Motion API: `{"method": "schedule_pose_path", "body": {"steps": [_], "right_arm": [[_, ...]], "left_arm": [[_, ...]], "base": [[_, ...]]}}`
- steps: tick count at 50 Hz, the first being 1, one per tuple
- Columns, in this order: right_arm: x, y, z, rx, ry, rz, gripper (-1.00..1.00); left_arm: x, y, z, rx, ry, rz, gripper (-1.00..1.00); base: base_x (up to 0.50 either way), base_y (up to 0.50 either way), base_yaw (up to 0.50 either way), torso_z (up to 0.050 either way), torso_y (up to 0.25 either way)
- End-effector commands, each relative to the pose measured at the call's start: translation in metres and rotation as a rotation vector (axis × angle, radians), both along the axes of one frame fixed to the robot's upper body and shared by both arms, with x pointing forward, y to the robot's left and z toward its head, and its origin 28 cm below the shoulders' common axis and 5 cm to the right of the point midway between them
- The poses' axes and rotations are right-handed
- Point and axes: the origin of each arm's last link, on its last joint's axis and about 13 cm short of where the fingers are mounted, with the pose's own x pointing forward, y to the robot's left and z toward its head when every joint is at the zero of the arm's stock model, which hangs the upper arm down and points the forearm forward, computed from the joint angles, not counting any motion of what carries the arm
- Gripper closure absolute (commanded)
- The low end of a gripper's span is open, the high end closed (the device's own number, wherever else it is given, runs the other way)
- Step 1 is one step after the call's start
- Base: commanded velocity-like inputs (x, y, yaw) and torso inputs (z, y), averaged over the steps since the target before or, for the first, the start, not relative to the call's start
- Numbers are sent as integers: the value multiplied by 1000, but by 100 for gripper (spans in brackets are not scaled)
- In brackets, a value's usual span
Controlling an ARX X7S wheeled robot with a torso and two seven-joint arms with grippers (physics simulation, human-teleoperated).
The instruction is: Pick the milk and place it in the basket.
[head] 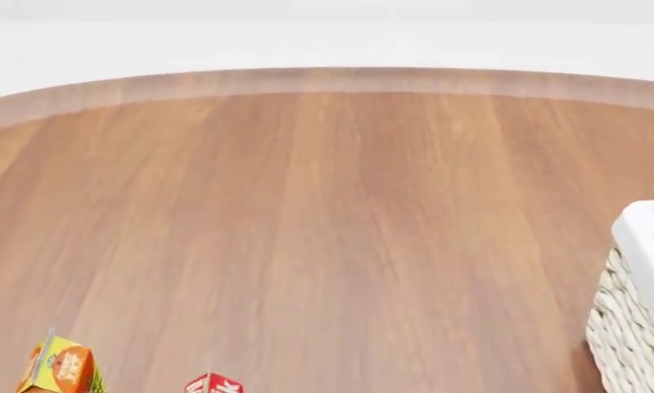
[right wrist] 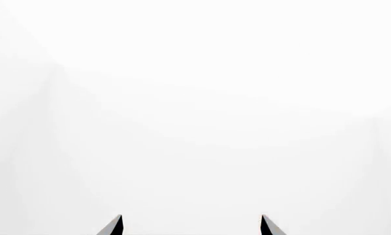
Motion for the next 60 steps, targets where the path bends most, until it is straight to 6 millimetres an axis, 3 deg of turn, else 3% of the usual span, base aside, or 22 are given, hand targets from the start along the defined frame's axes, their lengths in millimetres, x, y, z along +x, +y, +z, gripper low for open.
{"method": "schedule_pose_path", "body": {"steps": [1,33,42,56,58,59,60], "right_arm": [[2,3,-3,2,-2,9,-100],[4,6,-6,-20,8,29,-100],[6,7,-5,-40,19,36,-100],[40,7,-4,-104,210,238,-100],[55,13,-23,-218,394,473,-100],[60,17,-38,-176,435,490,-100],[63,9,-33,-140,314,382,-100]], "left_arm": [[-3,0,-1,19,-8,11,-100],[-2,1,-2,19,-6,16,-100],[-2,1,-2,19,-6,17,-100],[-1,1,-3,20,-2,17,-100],[-1,1,-3,20,-1,16,-100],[-1,1,-3,19,0,16,-100],[-1,1,-4,19,0,14,-100]], "base": [[500,0,0,0,0],[498,-4,0,0,1],[1,0,0,0,0],[0,0,0,0,0],[0,0,0,0,0],[0,0,0,0,0],[0,0,0,0,0]]}}
